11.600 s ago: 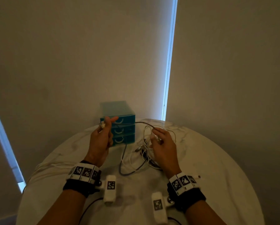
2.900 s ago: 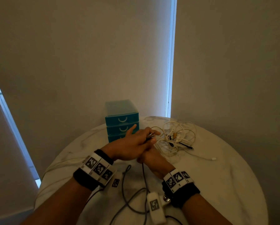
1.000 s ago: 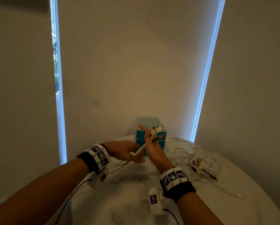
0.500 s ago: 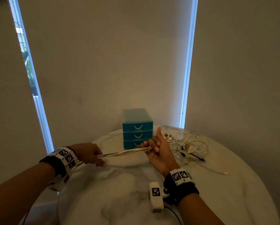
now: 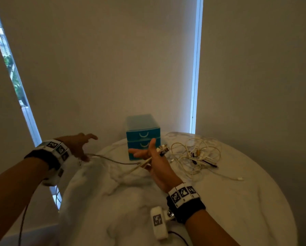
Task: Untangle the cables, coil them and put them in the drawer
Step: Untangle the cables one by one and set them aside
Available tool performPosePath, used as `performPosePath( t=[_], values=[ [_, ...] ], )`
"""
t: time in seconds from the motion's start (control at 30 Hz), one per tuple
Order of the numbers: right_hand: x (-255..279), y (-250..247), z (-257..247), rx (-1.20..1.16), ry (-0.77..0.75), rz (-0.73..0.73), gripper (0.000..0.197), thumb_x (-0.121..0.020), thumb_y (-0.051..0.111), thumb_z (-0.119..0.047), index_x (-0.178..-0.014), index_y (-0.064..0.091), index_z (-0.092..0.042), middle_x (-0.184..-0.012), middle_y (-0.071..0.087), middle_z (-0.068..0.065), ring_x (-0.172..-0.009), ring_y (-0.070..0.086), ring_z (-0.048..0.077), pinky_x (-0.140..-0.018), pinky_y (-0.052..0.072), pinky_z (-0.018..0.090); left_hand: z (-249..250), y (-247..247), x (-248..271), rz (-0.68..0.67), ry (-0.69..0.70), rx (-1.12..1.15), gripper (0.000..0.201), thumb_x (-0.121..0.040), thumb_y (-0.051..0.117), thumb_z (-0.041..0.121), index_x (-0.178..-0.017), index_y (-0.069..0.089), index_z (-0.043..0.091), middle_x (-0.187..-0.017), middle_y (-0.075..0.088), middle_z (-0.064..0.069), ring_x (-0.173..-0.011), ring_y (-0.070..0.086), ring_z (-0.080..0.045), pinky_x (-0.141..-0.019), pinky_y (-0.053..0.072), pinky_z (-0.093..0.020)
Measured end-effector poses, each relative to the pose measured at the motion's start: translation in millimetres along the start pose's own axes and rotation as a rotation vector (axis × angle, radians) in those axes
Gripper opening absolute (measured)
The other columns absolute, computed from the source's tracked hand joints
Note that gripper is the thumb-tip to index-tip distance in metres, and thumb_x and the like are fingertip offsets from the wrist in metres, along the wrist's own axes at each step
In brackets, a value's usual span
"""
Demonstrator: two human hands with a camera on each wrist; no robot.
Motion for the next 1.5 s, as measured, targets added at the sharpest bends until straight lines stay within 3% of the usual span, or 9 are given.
performPosePath(
  t=[0.07,0.2,0.37,0.57,0.73,1.0,1.2,1.4,1.5],
  values=[
    [3,-9,5,0.045,0.015,0.024,0.07,-0.11,0.034,-0.06,-0.071,0.069,-0.015,-0.112,0.081,0.012,-0.116,0.074,0.023,-0.109,0.05,0.046,42,4,2,-0.061,0.087,-0.132,0.094,-0.087,0.088,0.023,-0.158,0.029,0.039,-0.154,0.044,-0.007,-0.117,0.068,-0.022,-0.094,0.054,-0.031],
    [5,-12,18,0.078,0.091,0.044,0.063,-0.111,0.045,-0.05,-0.061,0.063,-0.017,-0.093,0.081,0.018,-0.11,0.076,0.033,-0.097,0.055,0.038,166,-38,45,0.429,0.566,0.258,0.028,-0.108,0.059,0.024,-0.13,0.059,0.041,-0.132,0.067,0.008,-0.11,0.065,-0.009,-0.086,0.048,-0.017],
    [7,-3,20,0.036,0.103,0.005,0.052,-0.109,0.054,-0.045,-0.076,0.071,-0.009,-0.093,0.077,0.03,-0.106,0.078,0.038,-0.109,0.054,0.049,260,-32,68,0.225,0.754,0.175,0.038,-0.107,0.052,0.057,-0.131,0.073,0.037,-0.123,0.075,0.014,-0.104,0.069,-0.001,-0.093,0.057,-0.025],
    [10,-7,20,-0.02,0.116,0.018,0.038,-0.112,0.049,-0.04,-0.116,0.068,-0.007,-0.074,0.074,0.01,-0.112,0.075,0.04,-0.112,0.051,0.059,273,-29,62,0.159,0.783,0.216,0.032,-0.098,0.07,0.053,-0.109,0.086,0.028,-0.089,0.081,0.014,-0.07,0.07,-0.005,-0.064,0.052,-0.02],
    [12,-7,15,-0.047,0.1,-0.01,0.041,-0.114,0.046,-0.036,-0.139,0.058,-0.006,-0.07,0.075,0.002,-0.109,0.075,0.041,-0.089,0.053,0.039,264,-31,67,-0.015,0.816,0.275,0.027,-0.095,0.079,0.034,-0.121,0.08,0.03,-0.113,0.079,0.02,-0.103,0.074,0.003,-0.096,0.056,-0.02],
    [17,-5,14,-0.044,0.151,0.024,0.035,-0.115,0.042,-0.026,-0.097,0.065,-0.007,-0.052,0.051,0.0,-0.106,0.076,0.043,-0.092,0.054,0.04,252,-25,58,-0.014,0.792,0.226,0.042,-0.089,0.086,0.024,-0.128,0.076,0.035,-0.121,0.075,0.018,-0.114,0.066,0.003,-0.1,0.054,-0.021],
    [19,-6,12,-0.068,0.17,0.024,0.021,-0.11,0.055,-0.016,-0.121,0.066,-0.002,-0.055,0.048,0.001,-0.082,0.078,0.029,-0.083,0.056,0.04,275,-15,64,0.013,0.866,0.015,0.035,-0.093,0.082,0.03,-0.126,0.077,0.038,-0.12,0.065,0.025,-0.107,0.064,-0.002,-0.096,0.053,-0.027],
    [19,-13,16,-0.047,0.195,0.018,0.022,-0.106,0.059,-0.01,-0.125,0.07,-0.006,-0.058,0.051,0.001,-0.084,0.078,0.027,-0.076,0.059,0.033,280,-12,63,0.029,0.914,0.04,0.018,-0.089,0.084,0.03,-0.107,0.083,0.035,-0.108,0.07,0.016,-0.102,0.064,-0.002,-0.086,0.047,-0.015],
    [17,-14,15,-0.033,0.176,0.01,0.022,-0.106,0.062,-0.018,-0.124,0.068,-0.006,-0.061,0.057,0.001,-0.085,0.077,0.03,-0.079,0.056,0.036,280,-13,65,0.068,0.927,0.092,0.016,-0.098,0.075,0.033,-0.113,0.081,0.036,-0.11,0.074,0.015,-0.103,0.069,-0.003,-0.09,0.053,-0.022]
  ],
)
Point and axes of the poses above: each hand's wrist, its own x-axis away from the middle knuckle, its own y-axis out of the palm, z = x × y, the point moved 5 cm from there along -x, towards the middle knuckle
